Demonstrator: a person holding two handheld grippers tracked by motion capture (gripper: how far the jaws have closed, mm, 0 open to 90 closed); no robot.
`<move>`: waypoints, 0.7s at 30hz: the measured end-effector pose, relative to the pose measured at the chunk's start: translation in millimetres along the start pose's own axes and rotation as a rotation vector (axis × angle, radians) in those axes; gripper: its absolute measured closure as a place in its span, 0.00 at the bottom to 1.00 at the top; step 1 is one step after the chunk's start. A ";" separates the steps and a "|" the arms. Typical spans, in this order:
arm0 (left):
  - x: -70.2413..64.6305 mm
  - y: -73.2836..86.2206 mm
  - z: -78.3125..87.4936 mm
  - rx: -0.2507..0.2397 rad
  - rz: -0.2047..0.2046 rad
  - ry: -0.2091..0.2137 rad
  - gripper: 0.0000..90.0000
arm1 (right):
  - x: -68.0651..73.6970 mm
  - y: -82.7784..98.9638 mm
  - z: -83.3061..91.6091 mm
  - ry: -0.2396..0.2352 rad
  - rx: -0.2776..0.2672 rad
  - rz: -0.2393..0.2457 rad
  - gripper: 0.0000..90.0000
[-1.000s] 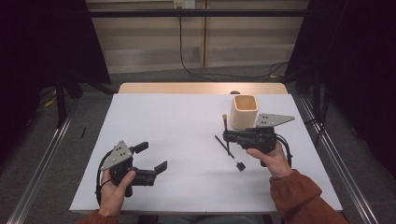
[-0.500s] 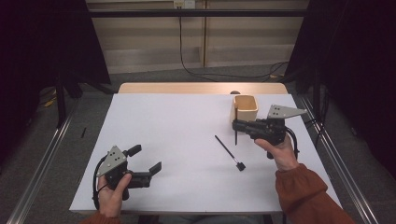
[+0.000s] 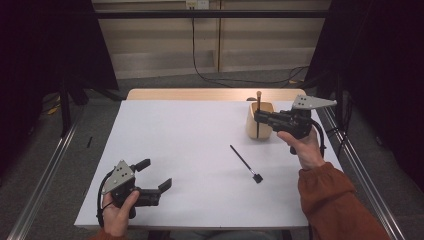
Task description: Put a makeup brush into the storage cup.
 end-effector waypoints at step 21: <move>-2.5 3.7 7.7 0.005 -0.023 -0.002 0.03 | -48.1 -30.2 3.3 0.134 -0.031 -0.003 0.93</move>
Point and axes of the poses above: each handheld gripper's, and its own axes: z roughly backward along the jaws, y roughly out of its underside, x roughly to its left, the point moved 6 cm from there along -z, roughly forward along the jaws, and after that the axes turned 13 degrees about -y, right-handed, at the moved point
